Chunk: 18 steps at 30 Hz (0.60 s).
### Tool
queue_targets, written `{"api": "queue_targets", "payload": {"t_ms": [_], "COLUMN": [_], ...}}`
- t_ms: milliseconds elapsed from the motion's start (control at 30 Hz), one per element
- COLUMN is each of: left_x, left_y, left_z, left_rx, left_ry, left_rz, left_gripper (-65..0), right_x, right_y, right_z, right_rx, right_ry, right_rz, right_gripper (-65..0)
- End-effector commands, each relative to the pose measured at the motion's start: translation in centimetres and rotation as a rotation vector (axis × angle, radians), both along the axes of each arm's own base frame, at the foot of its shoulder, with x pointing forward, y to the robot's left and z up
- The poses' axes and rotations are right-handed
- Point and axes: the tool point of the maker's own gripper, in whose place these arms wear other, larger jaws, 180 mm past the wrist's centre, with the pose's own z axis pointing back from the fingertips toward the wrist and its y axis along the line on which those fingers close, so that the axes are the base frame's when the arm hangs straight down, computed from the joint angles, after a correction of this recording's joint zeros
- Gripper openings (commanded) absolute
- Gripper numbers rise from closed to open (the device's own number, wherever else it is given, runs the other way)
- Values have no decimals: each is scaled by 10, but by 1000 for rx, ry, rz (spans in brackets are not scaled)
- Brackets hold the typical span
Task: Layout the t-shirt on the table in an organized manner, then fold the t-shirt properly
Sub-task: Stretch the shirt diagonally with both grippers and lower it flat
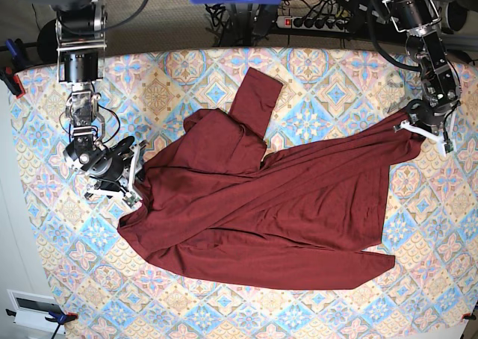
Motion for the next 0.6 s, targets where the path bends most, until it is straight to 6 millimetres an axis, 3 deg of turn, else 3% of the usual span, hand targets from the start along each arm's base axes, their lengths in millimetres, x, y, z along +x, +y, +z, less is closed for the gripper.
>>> {"api": "queue_targets", "payload": {"t_ms": [0, 100, 333, 500, 567], "left_x": [9, 9, 9, 9, 9], "left_y": [12, 12, 13, 13, 13], "left_z": [19, 19, 19, 20, 20], "left_rx": [48, 48, 50, 51, 51], "left_ry": [-46, -46, -46, -46, -46], "left_rz": [2, 2, 2, 2, 2], "left_gripper": [-628, -628, -628, -628, -628], "right_x": [7, 5, -8, 22, 24], "right_y": [-18, -29, -16, -9, -9], "right_z": [11, 5, -23, 4, 6], "right_rx": [-6, 42, 263, 349, 349], "right_ry": [-30, -16, 75, 12, 7], "right_rz": [-41, -103, -182, -189, -188], "right_gripper": [-457, -456, -454, -454, -454]}}
